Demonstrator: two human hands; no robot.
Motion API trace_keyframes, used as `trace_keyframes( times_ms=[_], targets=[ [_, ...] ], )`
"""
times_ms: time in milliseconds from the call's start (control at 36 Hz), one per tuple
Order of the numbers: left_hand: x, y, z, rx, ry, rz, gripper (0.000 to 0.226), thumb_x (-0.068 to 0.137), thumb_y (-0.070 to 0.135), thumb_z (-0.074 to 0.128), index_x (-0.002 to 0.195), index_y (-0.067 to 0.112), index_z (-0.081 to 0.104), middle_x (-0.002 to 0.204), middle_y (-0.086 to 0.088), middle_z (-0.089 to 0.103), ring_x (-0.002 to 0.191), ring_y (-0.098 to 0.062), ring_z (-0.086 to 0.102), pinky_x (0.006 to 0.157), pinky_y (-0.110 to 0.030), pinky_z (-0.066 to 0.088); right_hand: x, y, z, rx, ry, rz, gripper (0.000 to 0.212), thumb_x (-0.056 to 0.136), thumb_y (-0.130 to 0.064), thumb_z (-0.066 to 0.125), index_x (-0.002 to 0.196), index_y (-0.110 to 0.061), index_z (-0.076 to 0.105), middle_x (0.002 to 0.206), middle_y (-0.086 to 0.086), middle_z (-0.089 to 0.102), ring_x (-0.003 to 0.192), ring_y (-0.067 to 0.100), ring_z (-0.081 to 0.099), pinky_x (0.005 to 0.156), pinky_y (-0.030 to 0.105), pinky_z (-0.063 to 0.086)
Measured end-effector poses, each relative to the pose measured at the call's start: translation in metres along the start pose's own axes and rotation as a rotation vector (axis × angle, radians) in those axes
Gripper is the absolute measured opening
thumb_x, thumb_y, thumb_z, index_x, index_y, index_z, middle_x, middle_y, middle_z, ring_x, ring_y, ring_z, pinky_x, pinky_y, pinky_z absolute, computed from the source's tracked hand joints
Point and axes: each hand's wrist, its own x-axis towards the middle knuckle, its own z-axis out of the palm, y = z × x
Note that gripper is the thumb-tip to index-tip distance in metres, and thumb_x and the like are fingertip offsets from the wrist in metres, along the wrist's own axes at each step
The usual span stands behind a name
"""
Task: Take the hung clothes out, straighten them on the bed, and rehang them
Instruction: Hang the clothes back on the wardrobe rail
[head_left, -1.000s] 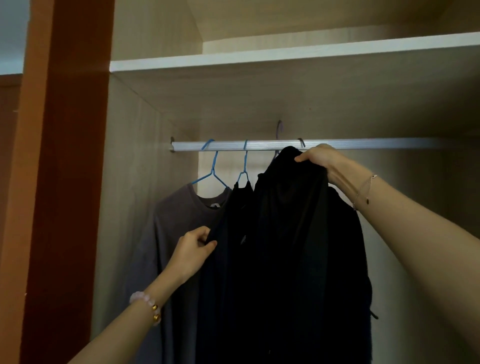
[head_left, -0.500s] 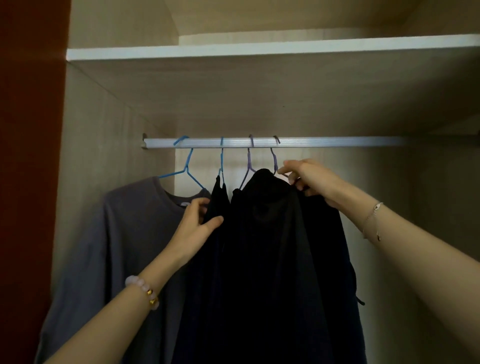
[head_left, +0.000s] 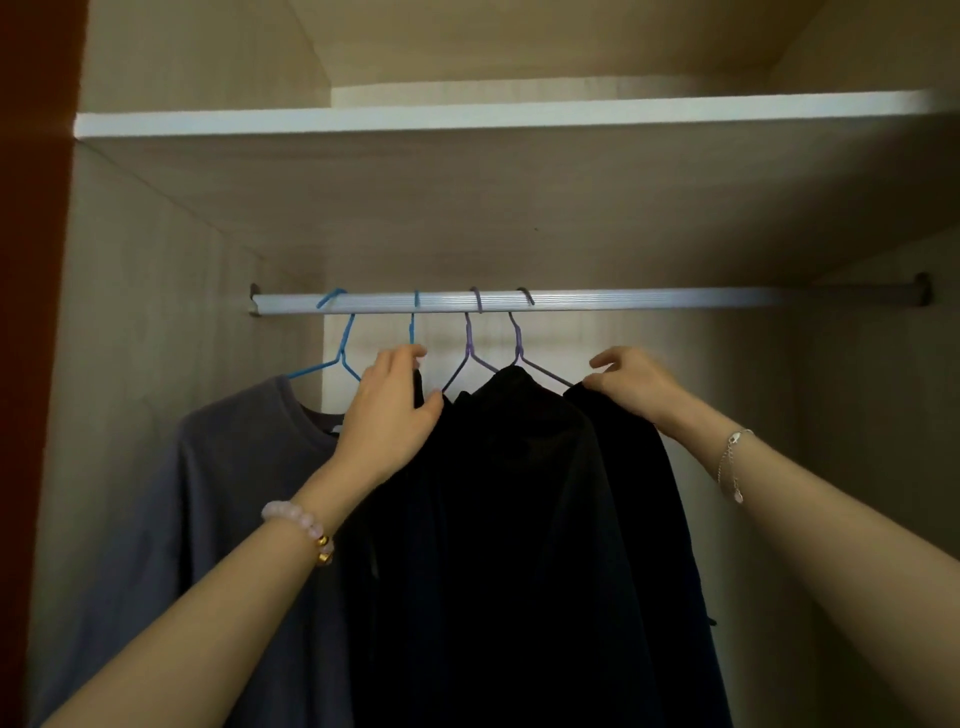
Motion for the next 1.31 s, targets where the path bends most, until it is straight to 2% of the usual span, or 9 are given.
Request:
trace_keyframes(
  times_ms=[167, 278, 472, 611, 750, 861, 917, 1028, 1306],
  targets=[
    [0.022, 0.054, 0.019, 0.057, -0.149, 0.153, 0.043, 0.093, 0.022, 0.048, 0.132, 0.01, 0.039, 0.136, -0.007, 0.039, 0.124, -0.023, 0.043, 0.101, -0.033, 0.037, 0.006, 0.002, 0.006, 0.099, -0.054, -0.006, 0.042, 0.083, -0.026, 0.063, 0.123, -0.016, 0.061, 0.106, 0.008, 0.066, 0.092, 0.023, 0.061, 0.087, 0.035, 0.05],
    [0.033, 0.088, 0.051, 0.018, -0.281, 0.031, 0.052, 0.091, 0.024, 0.05, 0.137, 0.006, 0.032, 0.142, -0.01, 0.031, 0.126, -0.028, 0.042, 0.1, -0.034, 0.036, 0.007, -0.002, 0.013, 0.194, -0.13, -0.058, 0.042, 0.087, -0.024, 0.064, 0.127, -0.015, 0.057, 0.088, -0.001, 0.059, 0.072, 0.01, 0.056, 0.064, 0.021, 0.042],
    [0.042, 0.086, 0.087, -0.181, -0.31, -0.527, 0.063, 0.082, 0.02, 0.057, 0.135, -0.002, 0.03, 0.14, -0.018, 0.031, 0.127, -0.035, 0.038, 0.103, -0.039, 0.04, 0.003, 0.007, 0.029, 0.103, -0.174, -0.068, 0.041, 0.086, -0.017, 0.06, 0.127, -0.014, 0.06, 0.124, 0.007, 0.064, 0.111, 0.025, 0.06, 0.101, 0.038, 0.049],
    [0.042, 0.068, 0.086, -0.375, -0.268, -0.61, 0.005, 0.079, 0.004, 0.051, 0.076, 0.005, 0.047, 0.079, -0.012, 0.051, 0.085, -0.031, 0.055, 0.068, -0.031, 0.045, 0.004, 0.022, 0.018, 0.279, -0.185, 0.005, 0.036, 0.091, -0.003, 0.053, 0.124, -0.009, 0.062, 0.115, 0.011, 0.064, 0.101, 0.025, 0.063, 0.09, 0.031, 0.053],
    [0.041, 0.073, 0.084, -0.41, -0.247, -0.598, 0.009, 0.082, 0.004, 0.051, 0.085, -0.004, 0.053, 0.086, -0.021, 0.058, 0.089, -0.038, 0.06, 0.067, -0.034, 0.049, 0.009, 0.047, -0.004, 0.209, -0.109, 0.051, 0.034, 0.09, -0.001, 0.053, 0.121, -0.009, 0.065, 0.113, 0.012, 0.064, 0.104, 0.028, 0.063, 0.097, 0.036, 0.052],
    [0.036, 0.08, 0.094, -0.496, -0.27, -0.584, 0.029, 0.078, 0.001, 0.048, 0.102, -0.013, 0.057, 0.098, -0.029, 0.063, 0.081, -0.038, 0.063, 0.072, -0.041, 0.054, 0.011, 0.072, -0.032, 0.128, -0.01, 0.12, 0.029, 0.089, 0.0, 0.053, 0.114, -0.006, 0.067, 0.098, 0.011, 0.063, 0.087, 0.023, 0.06, 0.074, 0.021, 0.051],
    [0.034, 0.09, 0.098, -0.547, -0.309, -0.56, 0.025, 0.079, -0.002, 0.047, 0.1, -0.011, 0.057, 0.087, -0.024, 0.062, 0.07, -0.032, 0.061, 0.063, -0.033, 0.054, 0.009, 0.085, -0.047, 0.106, 0.047, 0.172, 0.026, 0.09, 0.001, 0.053, 0.111, -0.005, 0.068, 0.096, 0.012, 0.063, 0.086, 0.025, 0.062, 0.07, 0.022, 0.052],
    [0.029, 0.121, 0.103, -0.671, -0.399, -0.534, 0.02, 0.078, -0.012, 0.043, 0.09, 0.001, 0.052, 0.068, -0.011, 0.048, 0.051, -0.018, 0.049, 0.032, -0.011, 0.038, 0.003, 0.111, -0.072, 0.092, 0.155, 0.303, 0.03, 0.089, -0.008, 0.053, 0.115, -0.009, 0.067, 0.113, 0.017, 0.068, 0.105, 0.036, 0.064, 0.095, 0.04, 0.053],
    [0.026, 0.134, 0.125, -0.775, -0.491, -0.473, 0.042, 0.067, -0.013, 0.041, 0.102, -0.003, 0.062, 0.091, -0.016, 0.057, 0.082, -0.027, 0.054, 0.074, -0.032, 0.042, -0.017, 0.119, -0.089, 0.073, 0.228, 0.36, 0.035, 0.094, -0.016, 0.05, 0.127, -0.016, 0.061, 0.124, 0.013, 0.064, 0.111, 0.034, 0.061, 0.09, 0.034, 0.049]
  ],
)
